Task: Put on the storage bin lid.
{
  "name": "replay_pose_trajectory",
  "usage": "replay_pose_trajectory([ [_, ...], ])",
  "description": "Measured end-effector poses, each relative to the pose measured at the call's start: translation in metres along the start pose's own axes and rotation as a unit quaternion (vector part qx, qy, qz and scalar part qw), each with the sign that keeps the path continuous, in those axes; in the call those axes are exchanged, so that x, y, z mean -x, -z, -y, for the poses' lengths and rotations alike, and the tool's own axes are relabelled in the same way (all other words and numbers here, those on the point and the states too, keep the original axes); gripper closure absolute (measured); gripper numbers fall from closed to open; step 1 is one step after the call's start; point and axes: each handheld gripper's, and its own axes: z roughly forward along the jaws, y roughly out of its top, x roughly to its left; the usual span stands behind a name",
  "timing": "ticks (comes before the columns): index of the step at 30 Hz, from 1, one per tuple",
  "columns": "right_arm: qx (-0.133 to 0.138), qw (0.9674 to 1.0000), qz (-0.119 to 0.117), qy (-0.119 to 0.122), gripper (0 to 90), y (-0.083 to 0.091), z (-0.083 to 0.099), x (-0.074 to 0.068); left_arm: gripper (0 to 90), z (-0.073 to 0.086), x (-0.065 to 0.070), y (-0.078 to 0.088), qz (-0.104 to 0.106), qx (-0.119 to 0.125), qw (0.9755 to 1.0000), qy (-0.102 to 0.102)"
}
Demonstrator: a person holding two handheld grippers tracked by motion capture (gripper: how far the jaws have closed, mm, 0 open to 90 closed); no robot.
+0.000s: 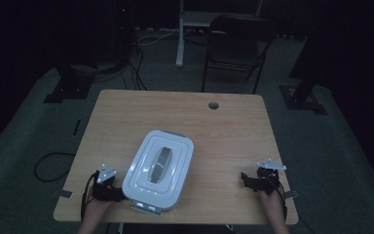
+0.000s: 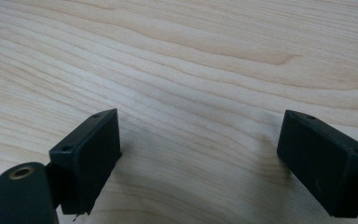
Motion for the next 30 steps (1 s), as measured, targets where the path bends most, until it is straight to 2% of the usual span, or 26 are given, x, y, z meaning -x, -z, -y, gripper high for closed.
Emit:
replay_pose_trajectory([
  [2, 0.0, 1.0, 0.0, 0.001, 12.6, 0.0, 0.0, 0.0, 1.1, -0.002, 0.009, -0.001, 0.001, -0.002, 0.9999, -0.01],
  [7, 0.0, 1.0, -0.001, 0.001, 12.6, 0.0, 0.0, 0.0, 1.1, -0.006, 0.022, -0.004, 0.011, 0.0, 0.9999, -0.014],
  [15, 0.0, 1.0, -0.001, 0.001, 12.6, 0.0, 0.0, 0.0, 1.0, -0.011, 0.031, -0.014, 0.019, 0.002, 0.9995, -0.024],
  [22, 0.001, 1.0, -0.002, -0.001, 12.6, 0.0, 0.0, 0.0, 1.1, -0.011, 0.022, -0.013, 0.02, -0.002, 0.9994, -0.027],
  [24, 0.001, 1.0, -0.001, 0.0, 12.6, 0.0, 0.0, 0.0, 1.1, -0.01, 0.012, -0.009, 0.02, -0.002, 0.9995, -0.026],
  [30, 0.001, 1.0, -0.001, 0.001, 12.6, 0.0, 0.0, 0.0, 1.1, -0.005, -0.01, 0.002, -0.008, -0.018, 0.9998, -0.005],
])
